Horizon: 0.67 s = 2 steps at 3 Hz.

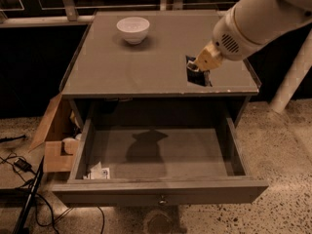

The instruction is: Pick rxbar blueberry from top drawer and place on counter

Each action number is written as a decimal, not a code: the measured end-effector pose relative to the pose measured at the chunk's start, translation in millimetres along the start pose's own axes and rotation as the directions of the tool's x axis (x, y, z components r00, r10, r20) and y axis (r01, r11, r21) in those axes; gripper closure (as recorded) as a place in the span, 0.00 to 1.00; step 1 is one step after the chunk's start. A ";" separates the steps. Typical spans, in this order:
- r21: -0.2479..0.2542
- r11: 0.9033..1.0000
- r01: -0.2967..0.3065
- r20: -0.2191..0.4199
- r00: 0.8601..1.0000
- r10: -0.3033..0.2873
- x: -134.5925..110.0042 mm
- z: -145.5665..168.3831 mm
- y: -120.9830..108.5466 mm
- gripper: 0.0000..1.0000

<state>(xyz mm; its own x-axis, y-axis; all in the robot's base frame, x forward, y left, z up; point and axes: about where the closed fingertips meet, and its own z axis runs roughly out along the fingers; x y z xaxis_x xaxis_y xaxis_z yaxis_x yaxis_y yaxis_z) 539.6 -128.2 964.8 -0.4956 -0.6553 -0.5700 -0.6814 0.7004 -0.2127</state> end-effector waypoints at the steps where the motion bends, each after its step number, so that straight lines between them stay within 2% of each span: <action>1: 0.066 0.997 0.044 0.060 0.997 -0.048 -17.0 6.3 -13.4 1.00; 2: 0.122 0.989 0.085 0.134 0.986 -0.101 -29.4 23.7 -24.6 1.00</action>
Offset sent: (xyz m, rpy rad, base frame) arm 0.0721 0.0126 0.0010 -0.0058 -0.3317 0.0631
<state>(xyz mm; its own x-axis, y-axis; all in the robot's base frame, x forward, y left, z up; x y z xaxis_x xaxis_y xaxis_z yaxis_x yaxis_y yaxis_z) 583.7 -119.5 968.0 -0.3474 -0.6789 -0.6468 -0.6504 0.6714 -0.3554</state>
